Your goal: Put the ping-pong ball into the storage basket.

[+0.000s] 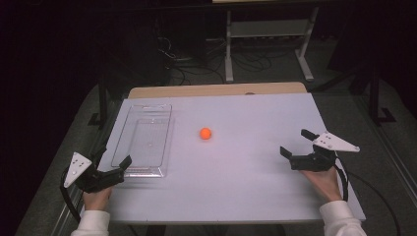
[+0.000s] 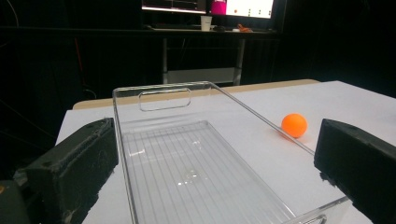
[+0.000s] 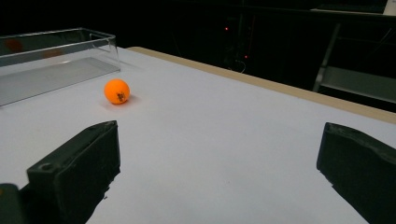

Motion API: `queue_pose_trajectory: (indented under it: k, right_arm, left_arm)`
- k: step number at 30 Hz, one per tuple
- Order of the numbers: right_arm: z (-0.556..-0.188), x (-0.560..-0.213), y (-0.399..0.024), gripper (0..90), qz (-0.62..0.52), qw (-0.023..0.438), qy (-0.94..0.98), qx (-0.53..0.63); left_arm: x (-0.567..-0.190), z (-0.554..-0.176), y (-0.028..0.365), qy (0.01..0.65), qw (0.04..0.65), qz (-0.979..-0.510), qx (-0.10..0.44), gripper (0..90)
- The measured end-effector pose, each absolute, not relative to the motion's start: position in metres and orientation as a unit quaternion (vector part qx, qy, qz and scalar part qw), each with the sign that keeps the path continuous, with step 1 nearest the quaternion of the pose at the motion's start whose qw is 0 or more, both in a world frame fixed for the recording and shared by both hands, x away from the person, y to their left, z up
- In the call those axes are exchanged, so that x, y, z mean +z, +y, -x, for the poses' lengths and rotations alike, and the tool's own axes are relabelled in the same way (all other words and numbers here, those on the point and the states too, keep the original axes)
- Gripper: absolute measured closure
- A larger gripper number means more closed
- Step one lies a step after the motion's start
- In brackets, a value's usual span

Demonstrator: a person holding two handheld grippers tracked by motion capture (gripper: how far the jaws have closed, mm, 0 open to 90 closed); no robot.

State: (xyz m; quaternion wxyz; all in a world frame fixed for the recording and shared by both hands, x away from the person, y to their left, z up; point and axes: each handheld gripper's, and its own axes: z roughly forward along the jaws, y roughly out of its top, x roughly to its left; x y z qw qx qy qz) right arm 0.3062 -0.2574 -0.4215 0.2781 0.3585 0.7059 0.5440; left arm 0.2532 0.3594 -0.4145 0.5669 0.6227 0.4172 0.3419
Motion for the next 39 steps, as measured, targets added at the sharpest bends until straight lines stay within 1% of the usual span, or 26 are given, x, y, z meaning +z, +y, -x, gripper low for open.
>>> queue_pose_trajectory:
  k: [10, 21, 23, 24, 39]
  right_arm:
    - [-0.304, -0.419, -0.26, 0.0, -0.362, 0.287, 0.698, 0.547]
    - [-0.304, -0.42, -0.263, 0.0, -0.368, 0.29, 0.698, 0.541]
    - [-0.304, -0.42, -0.264, 0.0, -0.368, 0.29, 0.699, 0.54]
    - [-0.304, -0.42, -0.263, 0.0, -0.368, 0.29, 0.7, 0.538]
    - [-0.304, -0.422, -0.262, 0.0, -0.366, 0.292, 0.706, 0.531]
  left_arm:
    - [-0.413, -0.25, 0.359, 0.413, 0.568, -0.627, 0.338, 0.0]
    - [-0.405, -0.254, 0.351, 0.4, 0.566, -0.637, 0.338, 0.0]
    - [-0.404, -0.254, 0.35, 0.4, 0.569, -0.635, 0.337, 0.0]
    - [-0.4, -0.254, 0.348, 0.396, 0.581, -0.63, 0.328, 0.0]
    - [-0.383, -0.26, 0.338, 0.369, 0.56, -0.665, 0.329, 0.0]
